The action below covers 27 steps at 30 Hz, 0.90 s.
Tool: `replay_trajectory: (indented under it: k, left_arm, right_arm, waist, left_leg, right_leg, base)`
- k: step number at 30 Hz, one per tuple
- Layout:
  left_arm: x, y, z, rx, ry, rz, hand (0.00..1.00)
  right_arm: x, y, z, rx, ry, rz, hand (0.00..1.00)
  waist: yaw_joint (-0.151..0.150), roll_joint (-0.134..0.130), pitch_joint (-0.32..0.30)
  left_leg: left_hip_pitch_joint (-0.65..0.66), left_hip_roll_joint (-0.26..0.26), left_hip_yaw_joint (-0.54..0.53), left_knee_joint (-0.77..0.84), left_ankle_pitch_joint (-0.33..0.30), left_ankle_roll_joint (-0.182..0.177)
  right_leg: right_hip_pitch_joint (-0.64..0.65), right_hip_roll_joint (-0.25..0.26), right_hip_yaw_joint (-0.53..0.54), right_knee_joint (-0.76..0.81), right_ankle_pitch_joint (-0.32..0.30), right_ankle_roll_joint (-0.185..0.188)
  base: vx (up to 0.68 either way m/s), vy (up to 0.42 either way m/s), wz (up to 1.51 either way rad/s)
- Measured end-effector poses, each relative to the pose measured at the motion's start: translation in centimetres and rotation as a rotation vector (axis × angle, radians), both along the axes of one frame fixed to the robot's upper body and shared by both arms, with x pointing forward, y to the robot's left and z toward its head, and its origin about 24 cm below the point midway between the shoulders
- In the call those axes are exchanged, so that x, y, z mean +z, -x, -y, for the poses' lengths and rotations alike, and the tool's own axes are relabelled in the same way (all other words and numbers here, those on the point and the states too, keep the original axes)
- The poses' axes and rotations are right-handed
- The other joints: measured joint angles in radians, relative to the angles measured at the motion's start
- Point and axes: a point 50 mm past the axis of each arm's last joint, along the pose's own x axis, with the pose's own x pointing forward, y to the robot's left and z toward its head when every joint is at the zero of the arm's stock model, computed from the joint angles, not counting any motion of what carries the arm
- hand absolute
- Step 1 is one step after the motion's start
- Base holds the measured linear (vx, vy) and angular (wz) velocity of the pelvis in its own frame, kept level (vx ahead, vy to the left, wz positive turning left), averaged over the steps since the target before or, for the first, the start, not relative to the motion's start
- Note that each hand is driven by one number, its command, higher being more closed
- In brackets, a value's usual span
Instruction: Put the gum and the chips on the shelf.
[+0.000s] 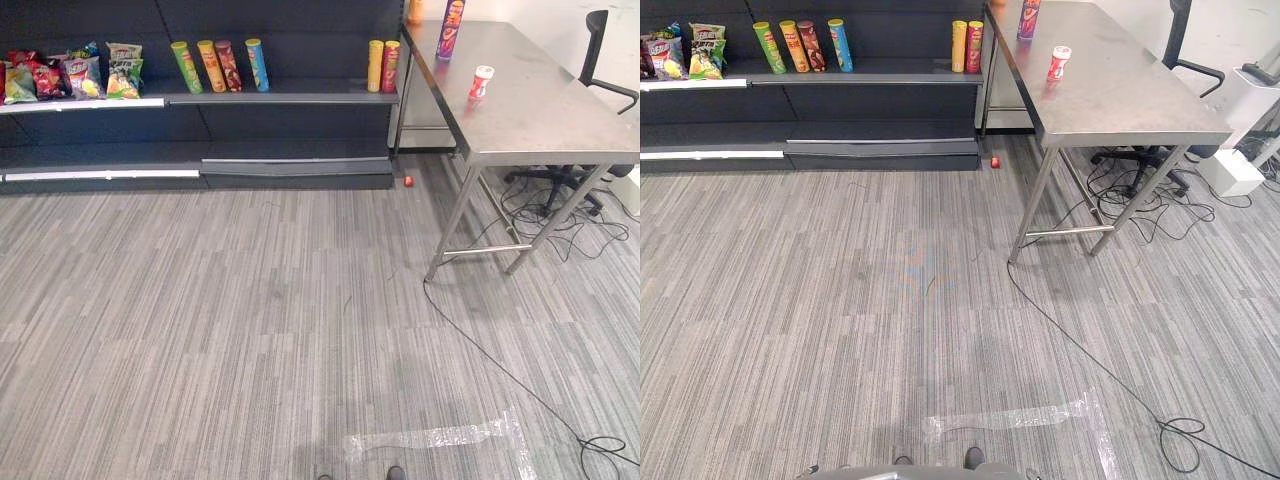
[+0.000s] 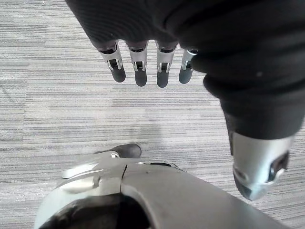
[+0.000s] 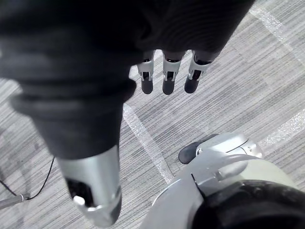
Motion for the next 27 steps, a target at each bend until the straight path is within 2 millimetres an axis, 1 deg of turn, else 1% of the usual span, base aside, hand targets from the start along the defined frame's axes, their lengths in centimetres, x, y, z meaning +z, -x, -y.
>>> replay_trajectory:
  k: [3,7,18,27]
  left_arm:
    - [0.0,-0.01,0.01,-0.001,0.0,0.0,0.0]
    - [0.0,-0.03,0.01,-0.005,-0.001,0.001,0.0]
    - [0.07,-0.09,-0.17,-0.015,-0.006,0.01,0.0]
    - [0.06,-0.06,-0.18,-0.014,-0.006,0.008,0.0]
  right_arm:
    - [0.02,-0.14,0.0,-0.003,0.001,0.006,0.0]
    - [0.02,-0.15,-0.01,-0.002,0.002,0.008,0.0]
    - [-0.01,-0.21,-0.18,0.009,-0.001,0.006,0.0]
    - [-0.05,-0.27,-0.18,0.007,-0.004,0.001,0.0]
  waist:
    - [0.0,0.0,0.002]
    - [0.0,-0.001,0.003]
    - [0.0,-0.008,0.003]
    - [-0.001,-0.008,0.003]
  left_leg:
    - [0.001,0.004,0.016,-0.003,0.0,0.001]
    - [0.001,0.003,0.017,-0.007,0.007,0.011]
    - [0.005,-0.002,0.015,-0.008,0.007,0.011]
    - [0.007,-0.001,0.016,-0.009,0.008,0.012]
  right_leg:
    - [-0.001,0.003,0.002,0.0,0.0,0.0]
    - [-0.003,0.003,-0.002,-0.003,-0.001,0.002]
    - [0.015,-0.001,-0.012,-0.022,0.006,0.004]
    - [0.02,-0.001,-0.02,-0.021,0.007,0.006]
  base:
    - [-0.1,-0.034,-0.07]
    - [-0.08,-0.027,0.01]
    - [0.01,-0.012,0.02]
    - [-0.05,-0.034,0.02]
